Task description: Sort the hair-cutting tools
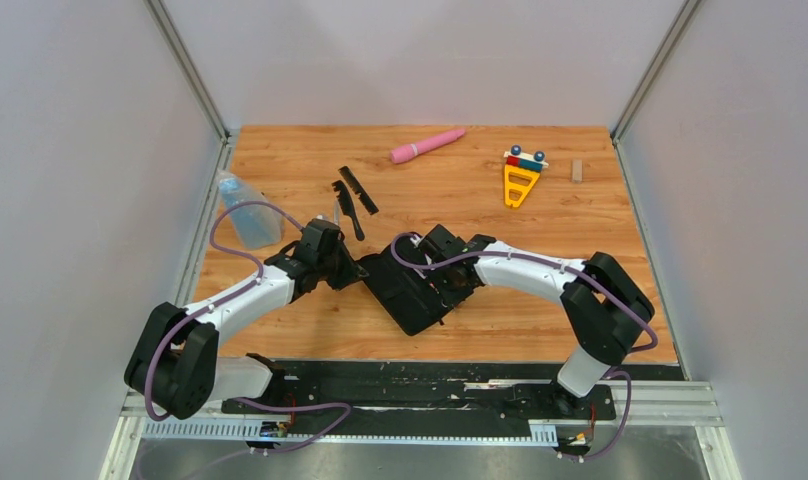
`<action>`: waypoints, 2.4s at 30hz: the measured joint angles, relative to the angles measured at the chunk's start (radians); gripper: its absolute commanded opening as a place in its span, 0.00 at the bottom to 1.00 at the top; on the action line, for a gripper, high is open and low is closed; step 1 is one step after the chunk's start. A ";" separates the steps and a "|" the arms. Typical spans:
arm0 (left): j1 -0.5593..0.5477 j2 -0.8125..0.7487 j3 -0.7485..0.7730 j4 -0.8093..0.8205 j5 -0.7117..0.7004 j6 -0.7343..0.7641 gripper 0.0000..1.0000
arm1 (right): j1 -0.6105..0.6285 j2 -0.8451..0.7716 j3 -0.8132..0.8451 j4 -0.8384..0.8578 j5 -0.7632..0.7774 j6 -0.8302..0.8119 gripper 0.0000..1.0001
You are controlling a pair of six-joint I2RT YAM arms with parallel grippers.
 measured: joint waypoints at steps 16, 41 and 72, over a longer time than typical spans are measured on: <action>0.000 0.000 0.000 0.001 0.004 0.000 0.00 | -0.001 0.079 0.086 0.013 -0.005 0.012 0.13; -0.005 -0.030 0.076 -0.193 -0.124 0.139 0.84 | 0.000 -0.099 0.113 0.022 0.021 0.072 0.69; 0.224 0.783 0.892 -0.449 -0.217 0.588 0.52 | -0.114 -0.244 -0.109 0.127 0.060 0.142 0.83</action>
